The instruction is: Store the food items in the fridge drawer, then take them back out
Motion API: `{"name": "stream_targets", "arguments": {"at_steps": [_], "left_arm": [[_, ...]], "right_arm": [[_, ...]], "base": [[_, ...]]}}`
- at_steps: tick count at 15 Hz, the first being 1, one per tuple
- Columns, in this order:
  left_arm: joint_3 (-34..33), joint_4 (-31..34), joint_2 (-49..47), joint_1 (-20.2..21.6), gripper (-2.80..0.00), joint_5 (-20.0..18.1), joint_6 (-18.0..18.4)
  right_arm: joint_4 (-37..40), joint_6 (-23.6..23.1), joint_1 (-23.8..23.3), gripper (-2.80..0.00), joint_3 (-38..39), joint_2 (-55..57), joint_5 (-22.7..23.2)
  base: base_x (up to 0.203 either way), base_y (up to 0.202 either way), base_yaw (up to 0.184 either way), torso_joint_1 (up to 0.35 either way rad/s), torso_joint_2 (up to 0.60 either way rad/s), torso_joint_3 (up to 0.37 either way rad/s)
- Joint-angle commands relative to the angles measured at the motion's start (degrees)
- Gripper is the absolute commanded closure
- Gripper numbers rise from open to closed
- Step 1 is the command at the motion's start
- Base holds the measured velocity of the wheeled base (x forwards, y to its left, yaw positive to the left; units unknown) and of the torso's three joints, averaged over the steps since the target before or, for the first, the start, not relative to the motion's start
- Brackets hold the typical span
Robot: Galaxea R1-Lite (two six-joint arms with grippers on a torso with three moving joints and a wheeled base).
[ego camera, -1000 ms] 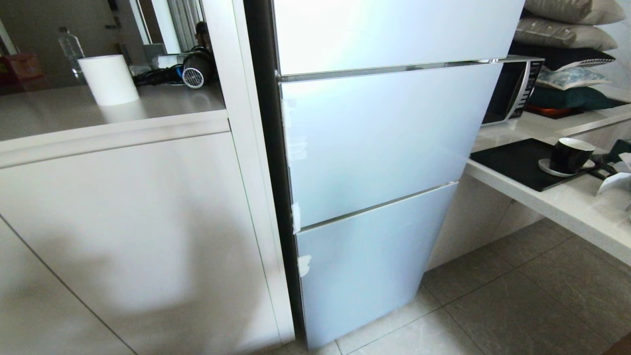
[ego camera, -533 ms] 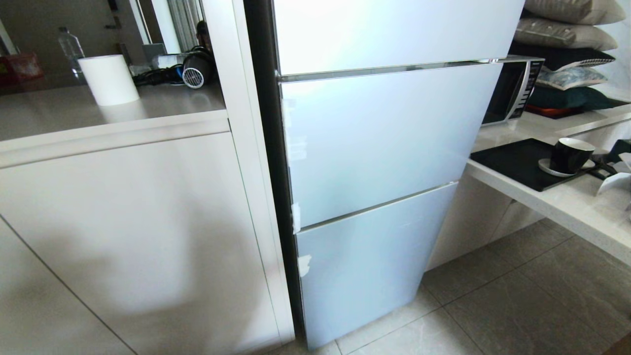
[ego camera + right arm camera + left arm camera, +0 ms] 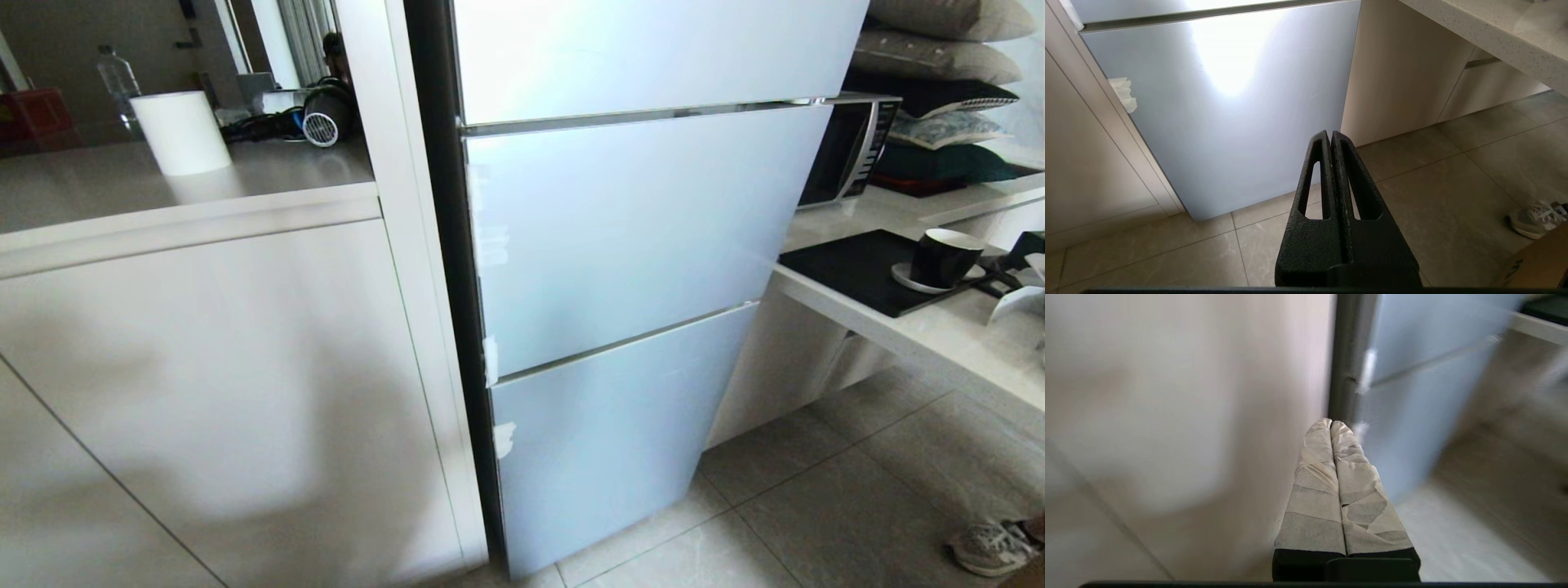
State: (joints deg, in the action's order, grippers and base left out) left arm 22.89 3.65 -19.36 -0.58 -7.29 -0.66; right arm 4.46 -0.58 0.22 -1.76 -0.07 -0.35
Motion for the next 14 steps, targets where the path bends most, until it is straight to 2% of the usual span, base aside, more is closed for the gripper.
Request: {"name": "stream_targets", "arguments": {"at_steps": [1,4,6,8,10,12,14], "left_arm": [[2.56,-2.62,-15.98,-0.50,0.00,-2.05,-0.95],[5.16,-12.73,-37.02,-1.77,0.00,-6.31,-3.20],[7.05,-20.64,-49.09,-2.39,0.00,-6.93,-4.57],[11.37,-26.99,-59.61,-2.84,0.00,-5.50,-6.89],[17.86,-31.40,-64.54,-5.02,0.00,-3.67,-11.82],[19.83,-32.49,-64.70,-8.97,0.00,-1.48,-14.54],[21.66,-32.79,-67.50,-11.63,0.00,2.61,-16.41]], "right_arm": [[0.02,-0.04,0.04,0.00,0.00,0.07,0.00],[0.02,-0.04,0.04,0.00,0.00,0.07,0.00],[0.02,-0.04,0.04,0.00,0.00,0.07,0.00],[0.02,-0.04,0.04,0.00,0.00,0.07,0.00],[0.02,-0.04,0.04,0.00,0.00,0.06,0.00],[0.02,-0.04,0.04,0.00,0.00,0.07,0.00],[0.02,-0.04,0.04,0.00,0.00,-0.01,0.00]], "base": [[0.000,0.000,0.000,0.000,0.00,0.000],[0.000,0.000,0.000,0.000,0.00,0.000],[0.000,0.000,0.000,0.000,0.00,0.000],[0.000,0.000,0.000,0.000,0.00,0.000],[0.000,0.000,0.000,0.000,0.00,0.000],[0.000,0.000,0.000,0.000,0.00,0.000],[0.000,0.000,0.000,0.000,0.00,0.000]]}}
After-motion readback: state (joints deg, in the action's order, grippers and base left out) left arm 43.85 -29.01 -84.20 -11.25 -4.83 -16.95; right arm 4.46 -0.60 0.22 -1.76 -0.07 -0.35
